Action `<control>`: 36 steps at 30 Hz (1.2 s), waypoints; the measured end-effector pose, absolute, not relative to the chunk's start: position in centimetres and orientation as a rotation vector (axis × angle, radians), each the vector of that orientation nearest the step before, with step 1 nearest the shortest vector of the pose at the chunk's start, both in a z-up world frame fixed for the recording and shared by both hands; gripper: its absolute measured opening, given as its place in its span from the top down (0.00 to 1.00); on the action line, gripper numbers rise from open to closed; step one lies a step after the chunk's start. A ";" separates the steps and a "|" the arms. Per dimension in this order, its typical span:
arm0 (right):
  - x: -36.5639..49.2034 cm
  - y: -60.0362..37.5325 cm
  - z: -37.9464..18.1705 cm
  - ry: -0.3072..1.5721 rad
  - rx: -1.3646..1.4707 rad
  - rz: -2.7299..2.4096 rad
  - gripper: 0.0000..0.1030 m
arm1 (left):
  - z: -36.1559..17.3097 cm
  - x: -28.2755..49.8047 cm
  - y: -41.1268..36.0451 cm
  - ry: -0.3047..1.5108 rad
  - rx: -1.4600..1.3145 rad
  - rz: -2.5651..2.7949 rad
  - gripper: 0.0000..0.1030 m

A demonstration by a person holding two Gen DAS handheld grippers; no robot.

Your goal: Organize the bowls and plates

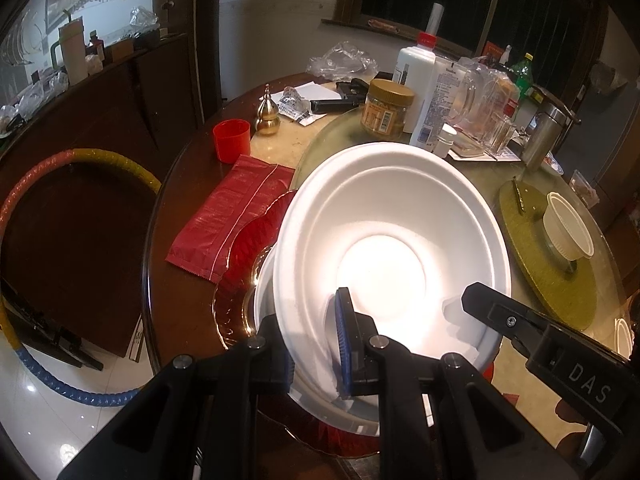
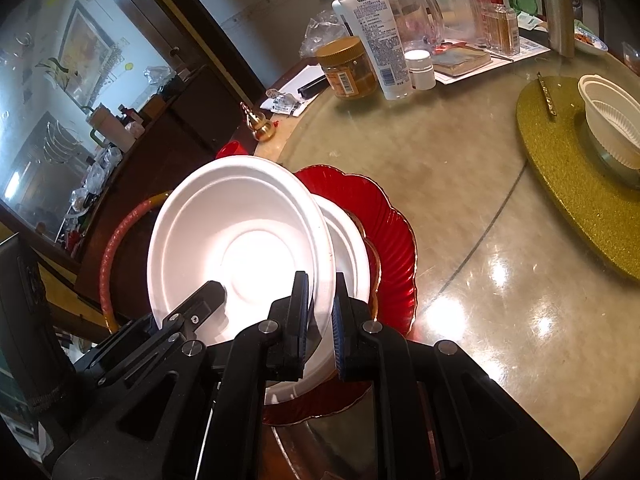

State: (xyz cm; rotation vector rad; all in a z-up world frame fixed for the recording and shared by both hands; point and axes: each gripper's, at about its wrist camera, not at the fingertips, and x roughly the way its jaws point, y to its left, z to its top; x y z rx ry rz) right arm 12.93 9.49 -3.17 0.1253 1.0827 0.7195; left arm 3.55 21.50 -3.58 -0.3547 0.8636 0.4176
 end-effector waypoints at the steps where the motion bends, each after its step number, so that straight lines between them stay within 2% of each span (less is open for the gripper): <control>1: 12.9 9.5 -3.2 1.085 0.124 0.719 0.90 | -3.6 3.6 21.5 0.864 -0.354 0.419 0.84; 31: 12.4 11.1 -3.1 1.060 0.014 0.677 0.87 | -4.2 4.0 21.4 0.904 -0.324 0.456 0.79; 33: 12.1 11.2 -2.8 1.047 -0.004 0.670 0.87 | -4.1 4.0 21.3 0.910 -0.318 0.453 0.76; 35: 11.9 11.4 -2.5 1.035 -0.023 0.666 0.87 | -4.0 3.9 21.3 0.908 -0.310 0.452 0.58; 36: 11.8 11.4 -2.4 1.031 -0.033 0.664 0.87 | -3.8 3.8 21.1 0.902 -0.299 0.458 0.54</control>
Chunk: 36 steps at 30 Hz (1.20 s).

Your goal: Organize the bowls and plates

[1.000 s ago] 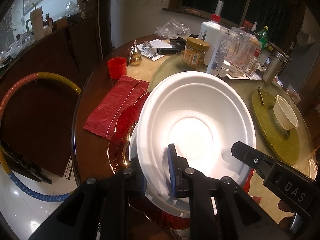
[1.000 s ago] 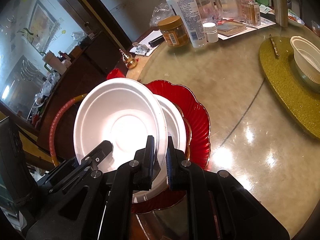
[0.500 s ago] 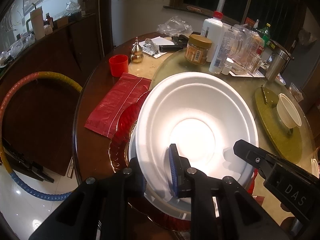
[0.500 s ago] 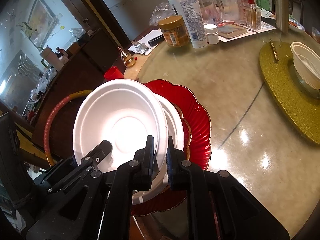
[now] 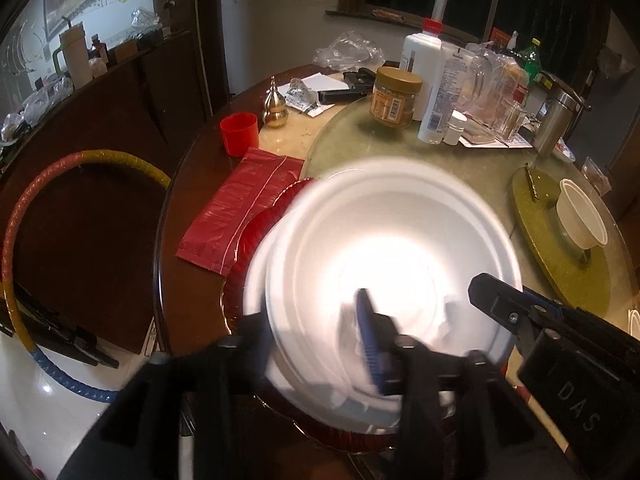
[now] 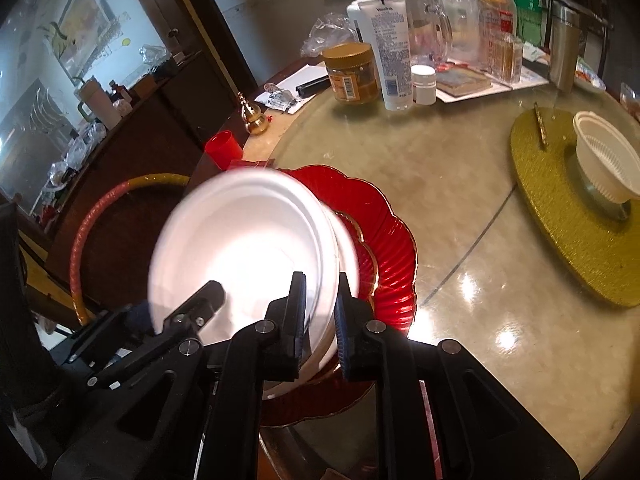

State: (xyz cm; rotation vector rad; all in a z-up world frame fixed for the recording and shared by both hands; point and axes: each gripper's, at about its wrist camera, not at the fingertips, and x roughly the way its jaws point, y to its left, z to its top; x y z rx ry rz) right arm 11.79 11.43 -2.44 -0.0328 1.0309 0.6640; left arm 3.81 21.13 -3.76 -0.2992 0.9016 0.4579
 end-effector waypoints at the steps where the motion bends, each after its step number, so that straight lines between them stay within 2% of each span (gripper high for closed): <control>1: 11.7 11.5 -2.3 1.024 -0.041 0.661 0.86 | -3.6 3.7 21.0 0.892 -0.293 0.457 0.52; 5: 11.4 11.4 -2.0 1.010 -0.043 0.658 0.86 | -3.0 3.3 21.0 0.871 -0.281 0.477 0.48; 13: 11.0 10.9 -1.3 0.991 -0.026 0.654 0.86 | -2.2 2.5 21.0 0.850 -0.279 0.488 0.48; 21: 10.2 9.0 0.1 0.959 0.013 0.656 0.86 | -0.8 0.9 21.3 0.791 -0.291 0.506 0.36; 22: 10.1 8.5 0.2 0.959 0.027 0.656 0.75 | -0.5 0.6 21.4 0.778 -0.303 0.506 0.34; 23: 10.1 7.9 0.3 0.959 0.042 0.661 0.58 | -0.3 0.3 21.4 0.768 -0.309 0.502 0.34; 25: 10.2 6.6 0.4 0.958 0.085 0.664 0.39 | 0.2 0.0 21.4 0.748 -0.323 0.492 0.31; 36: 11.7 0.3 0.4 0.961 0.244 0.612 0.39 | 2.7 0.9 17.8 0.655 -0.325 0.380 0.24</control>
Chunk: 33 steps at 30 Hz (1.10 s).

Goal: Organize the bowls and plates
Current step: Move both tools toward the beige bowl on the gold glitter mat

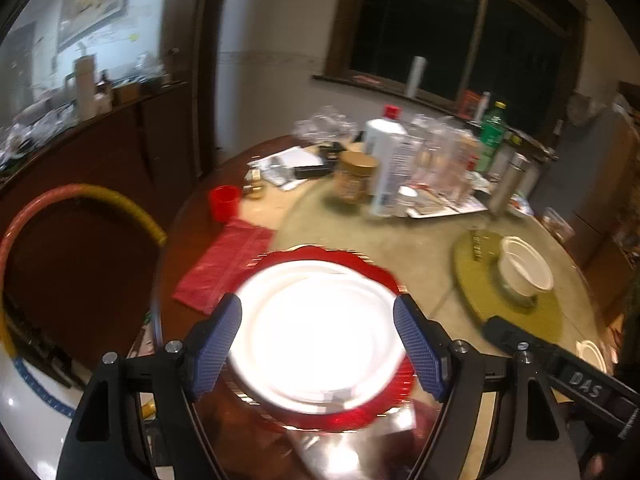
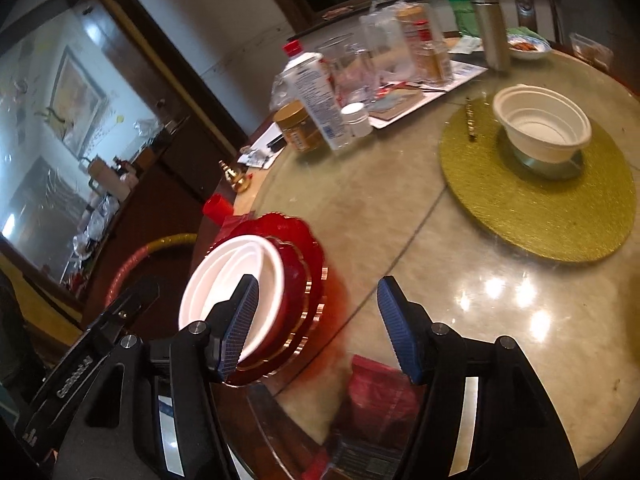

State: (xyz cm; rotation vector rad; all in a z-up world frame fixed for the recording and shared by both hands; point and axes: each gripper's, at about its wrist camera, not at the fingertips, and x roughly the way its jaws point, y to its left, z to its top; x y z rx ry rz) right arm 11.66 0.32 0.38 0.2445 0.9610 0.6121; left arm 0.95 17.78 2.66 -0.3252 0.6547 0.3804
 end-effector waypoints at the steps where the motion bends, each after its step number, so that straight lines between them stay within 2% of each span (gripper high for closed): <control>1: 11.8 -0.1 0.3 0.961 0.247 0.606 0.39 | 2.7 1.4 17.0 0.656 -0.321 0.356 0.24; 18: 18.5 -15.6 -0.2 1.014 0.453 0.386 0.39 | 0.1 13.4 5.1 0.849 -0.279 0.083 0.24; 33: 27.5 -22.0 -2.1 1.080 0.655 0.215 0.39 | -2.6 23.1 1.3 0.922 -0.374 0.099 0.24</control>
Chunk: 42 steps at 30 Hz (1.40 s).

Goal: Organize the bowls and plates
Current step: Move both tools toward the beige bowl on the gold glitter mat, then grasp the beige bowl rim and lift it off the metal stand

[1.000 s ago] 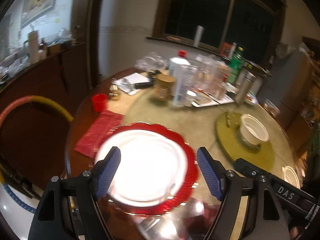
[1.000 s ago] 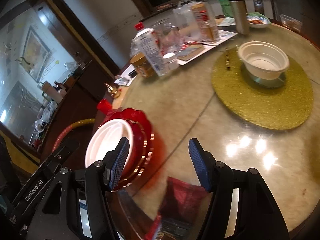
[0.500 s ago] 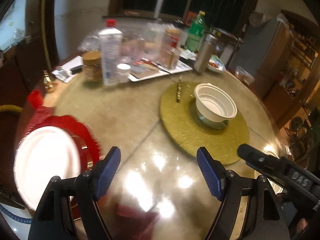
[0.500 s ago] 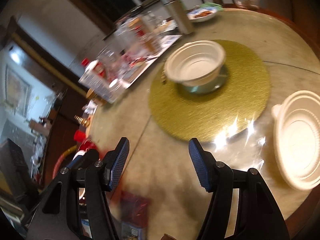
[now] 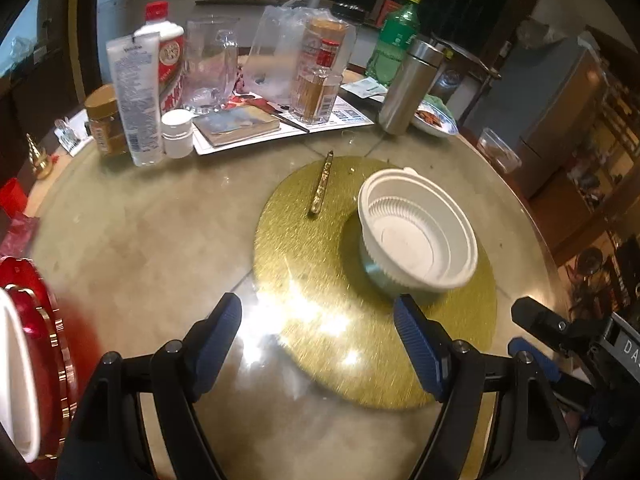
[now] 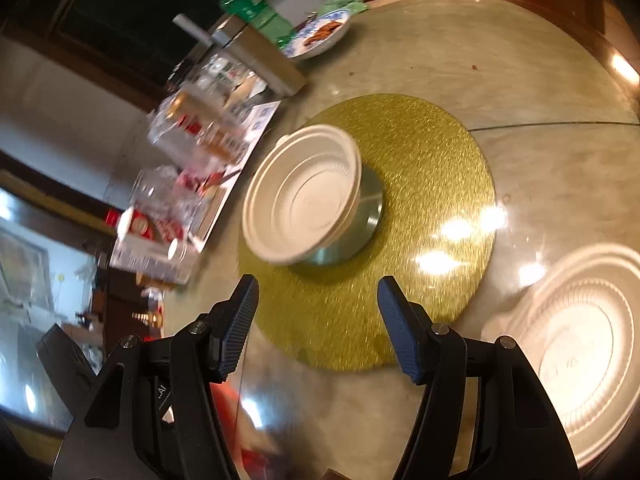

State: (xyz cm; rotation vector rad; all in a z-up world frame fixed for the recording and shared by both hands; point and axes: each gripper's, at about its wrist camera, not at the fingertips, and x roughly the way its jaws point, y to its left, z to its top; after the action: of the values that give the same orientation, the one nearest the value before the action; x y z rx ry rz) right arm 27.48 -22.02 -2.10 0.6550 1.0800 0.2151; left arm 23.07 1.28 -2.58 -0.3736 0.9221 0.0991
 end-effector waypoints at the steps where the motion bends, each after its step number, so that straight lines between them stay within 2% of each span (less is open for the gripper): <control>1: 28.0 -22.3 -2.3 1.083 0.664 0.205 0.39 | -3.0 23.8 1.1 0.936 -0.381 0.102 0.24; 13: 33.2 -22.6 -4.8 1.125 0.686 0.116 0.40 | -4.9 30.0 -0.2 0.952 -0.396 0.125 0.24; 18: 34.9 -21.7 -5.2 1.135 0.655 0.102 0.44 | -6.1 32.0 -1.0 0.971 -0.381 0.137 0.24; 21: 35.5 -21.4 -5.7 1.144 0.628 0.080 0.51 | -6.9 32.6 -1.0 0.984 -0.377 0.144 0.24; 26: 36.2 -21.3 -6.7 1.158 0.624 0.066 0.52 | -7.6 33.4 -1.4 0.998 -0.365 0.147 0.24; 34: 36.5 -21.3 -7.7 1.173 0.612 0.048 0.78 | -8.4 34.1 -2.6 1.013 -0.324 0.131 0.27; 35: 36.5 -21.2 -7.7 1.176 0.606 0.048 0.85 | -8.4 34.1 -2.8 1.013 -0.310 0.130 0.32; 37: 36.4 -21.0 -7.8 1.183 0.592 0.053 0.86 | -8.6 34.2 -3.3 1.021 -0.265 0.134 0.42; 38: 36.4 -20.8 -7.8 1.181 0.589 0.059 0.87 | -8.6 34.2 -3.5 1.021 -0.250 0.131 0.52; 42: 35.9 -20.5 -7.5 1.174 0.576 0.074 0.88 | -8.4 34.0 -3.5 1.037 -0.217 0.130 0.72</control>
State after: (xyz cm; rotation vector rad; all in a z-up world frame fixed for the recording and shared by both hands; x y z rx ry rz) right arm 35.89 -20.48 -7.47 0.5761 1.1744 0.0736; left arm 34.00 -3.49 -8.41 -0.2169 1.0370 0.1303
